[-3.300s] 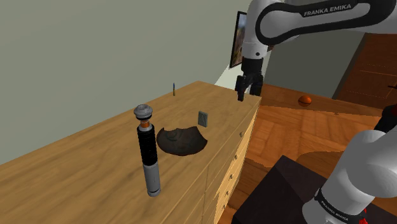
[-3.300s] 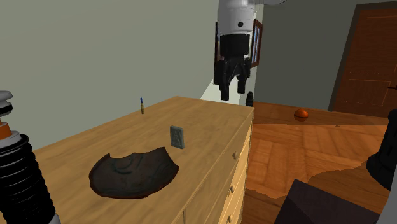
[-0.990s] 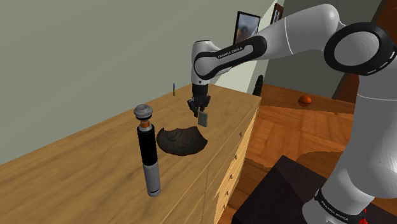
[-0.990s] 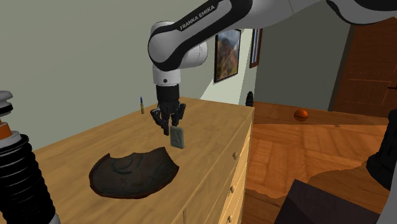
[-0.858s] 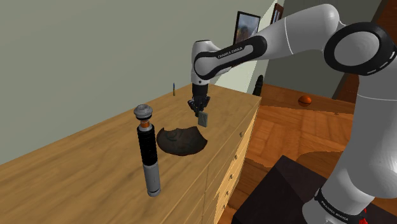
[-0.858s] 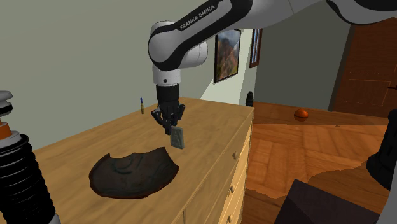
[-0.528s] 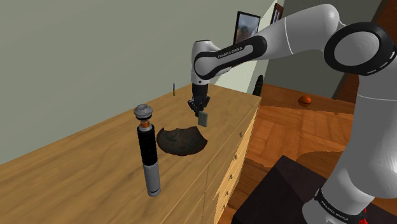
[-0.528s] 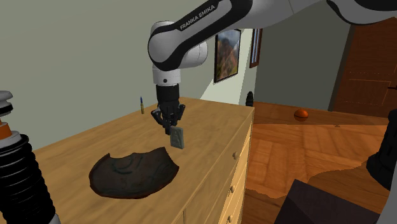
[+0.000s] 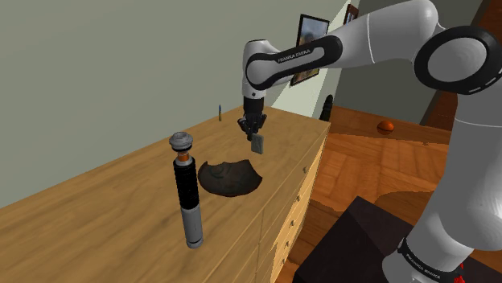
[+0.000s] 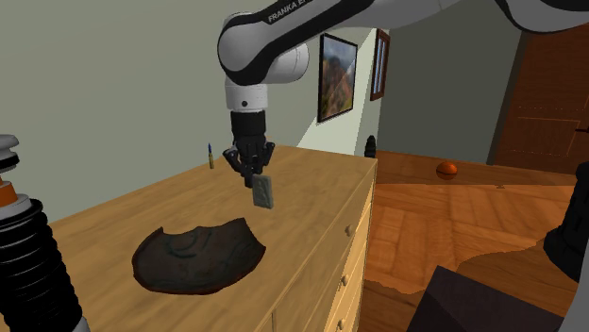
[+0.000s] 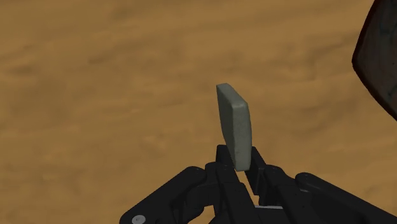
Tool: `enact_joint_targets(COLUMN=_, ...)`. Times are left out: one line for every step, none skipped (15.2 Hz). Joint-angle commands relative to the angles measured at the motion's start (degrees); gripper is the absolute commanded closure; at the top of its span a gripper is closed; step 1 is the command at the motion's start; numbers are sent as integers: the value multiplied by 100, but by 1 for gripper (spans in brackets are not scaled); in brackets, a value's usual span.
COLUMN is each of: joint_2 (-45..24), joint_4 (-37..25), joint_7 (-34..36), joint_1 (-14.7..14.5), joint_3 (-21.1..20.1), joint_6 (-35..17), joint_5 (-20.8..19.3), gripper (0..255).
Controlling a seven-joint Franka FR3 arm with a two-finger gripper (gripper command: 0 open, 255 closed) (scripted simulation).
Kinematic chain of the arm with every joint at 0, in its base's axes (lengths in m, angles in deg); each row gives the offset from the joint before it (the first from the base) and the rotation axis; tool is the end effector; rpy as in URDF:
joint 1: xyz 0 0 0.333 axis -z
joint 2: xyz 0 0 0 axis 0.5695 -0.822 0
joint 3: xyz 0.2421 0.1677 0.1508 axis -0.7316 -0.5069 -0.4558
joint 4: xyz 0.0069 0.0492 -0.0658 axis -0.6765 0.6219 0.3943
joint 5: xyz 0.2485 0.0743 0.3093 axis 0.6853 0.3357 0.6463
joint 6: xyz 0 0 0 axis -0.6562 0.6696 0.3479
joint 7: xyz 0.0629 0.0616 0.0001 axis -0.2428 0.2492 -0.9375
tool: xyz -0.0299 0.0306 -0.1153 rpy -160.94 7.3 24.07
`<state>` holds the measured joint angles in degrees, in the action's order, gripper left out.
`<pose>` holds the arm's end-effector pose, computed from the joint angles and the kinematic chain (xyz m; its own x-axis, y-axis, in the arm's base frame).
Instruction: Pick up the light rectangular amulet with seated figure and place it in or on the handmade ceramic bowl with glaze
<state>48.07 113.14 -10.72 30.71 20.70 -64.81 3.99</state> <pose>0.6361 0.1031 0.4286 0.9992 -0.0243 -0.0329 -0.0249 -0.9995 -0.0192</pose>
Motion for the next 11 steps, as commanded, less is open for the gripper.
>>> enact_joint_targets(joint_2=38, joint_4=-98, joint_7=11, joint_1=-6, joint_3=-5, joint_6=138, joint_5=3, gripper=255)
enact_joint_targets(joint_2=53, joint_4=-154, joint_7=11, joint_1=-6, joint_3=-6, joint_6=210, joint_5=5, gripper=255)
enact_joint_targets(joint_2=68, joint_4=-212, joint_7=11, joint_1=-6, joint_3=-6, joint_6=282, joint_5=6, gripper=255)
enact_joint_targets(joint_2=81, joint_4=-271, joint_7=12, joint_1=-6, joint_3=-7, joint_6=354, joint_5=7, gripper=255)
enact_joint_targets(joint_2=93, joint_4=-332, joint_7=12, joint_1=-6, joint_3=-7, joint_6=427, joint_5=8, gripper=255)
enact_joint_targets(joint_2=104, joint_4=-394, joint_7=13, joint_1=-6, joint_3=-8, joint_6=500, joint_5=9, gripper=255)
enact_joint_targets(joint_2=114, joint_4=-458, joint_7=14, joint_1=-6, joint_3=-8, joint_6=573, joint_5=10, gripper=255)
enact_joint_targets(joint_2=122, joint_4=-524, joint_7=14, joint_1=-6, joint_3=-9, joint_6=647, joint_5=11, gripper=255)
enact_joint_targets(joint_2=129, joint_4=-591, joint_7=15, joint_1=-6, joint_3=-9, joint_6=722, joint_5=11, gripper=255)
enact_joint_targets(joint_2=135, joint_4=-660, joint_7=16, joint_1=-7, joint_3=-9, joint_6=797, joint_5=12, gripper=255)
enact_joint_targets(joint_2=139, joint_4=-731, joint_7=17, joint_1=-7, joint_3=-10, joint_6=872, joint_5=12, gripper=255)
